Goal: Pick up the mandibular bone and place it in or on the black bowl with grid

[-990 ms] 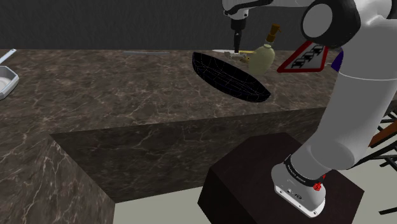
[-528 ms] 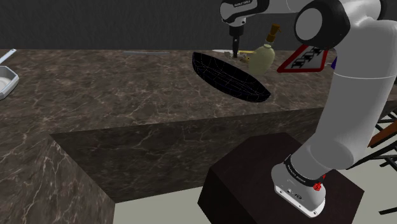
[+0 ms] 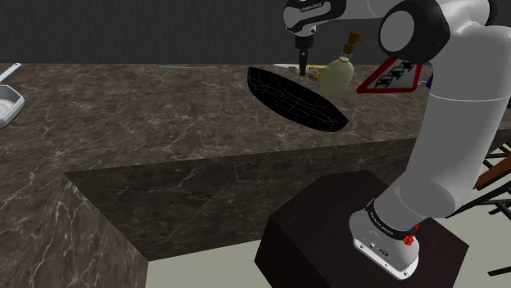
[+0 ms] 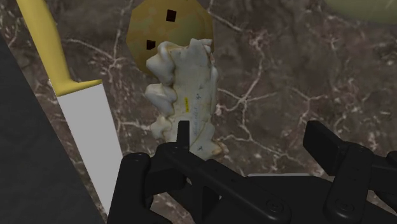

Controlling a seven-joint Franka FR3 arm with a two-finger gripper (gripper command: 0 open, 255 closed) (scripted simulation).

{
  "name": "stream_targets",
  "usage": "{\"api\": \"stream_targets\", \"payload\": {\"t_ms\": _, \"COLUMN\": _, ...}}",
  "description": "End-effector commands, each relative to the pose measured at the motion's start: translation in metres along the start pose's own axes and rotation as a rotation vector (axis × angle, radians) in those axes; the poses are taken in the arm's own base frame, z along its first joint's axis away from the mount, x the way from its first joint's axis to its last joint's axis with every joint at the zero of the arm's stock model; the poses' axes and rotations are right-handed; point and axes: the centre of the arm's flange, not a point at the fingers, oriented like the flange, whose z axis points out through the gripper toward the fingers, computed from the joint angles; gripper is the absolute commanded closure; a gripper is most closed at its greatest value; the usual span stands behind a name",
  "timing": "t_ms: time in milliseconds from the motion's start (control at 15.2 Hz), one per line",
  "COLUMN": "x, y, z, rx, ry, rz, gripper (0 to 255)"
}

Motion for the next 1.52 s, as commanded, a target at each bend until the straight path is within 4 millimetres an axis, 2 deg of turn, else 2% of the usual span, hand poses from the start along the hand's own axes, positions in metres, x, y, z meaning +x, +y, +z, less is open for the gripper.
{"api": "stream_targets", "payload": {"t_ms": 0, "x": 0.0, "y": 0.0, "z": 0.0, "rx": 0.0, "ry": 0.0, "rz": 0.0, "gripper": 0}}
{"api": "stream_targets", "payload": {"t_ms": 66, "x": 0.0, "y": 0.0, "z": 0.0, "rx": 0.0, "ry": 0.0, "rz": 0.0, "gripper": 255}}
{"api": "stream_targets", "payload": {"t_ms": 660, "x": 0.0, "y": 0.0, "z": 0.0, "rx": 0.0, "ry": 0.0, "rz": 0.0, "gripper": 255}}
{"api": "stream_targets", "payload": {"t_ms": 726, "x": 0.0, "y": 0.0, "z": 0.0, "rx": 0.0, "ry": 0.0, "rz": 0.0, "gripper": 0}}
{"api": "stream_targets", "payload": {"t_ms": 1056, "x": -0.072, "y": 0.076, "z": -0.002, "rx": 0.15, "ry": 0.235, "rz": 0.116, "gripper": 0}}
{"api": "stream_targets", "payload": {"t_ms": 1452, "x": -0.067, "y": 0.075, "z": 0.024, "rx": 0.154, "ry": 0.24, "rz": 0.119, "gripper": 0}}
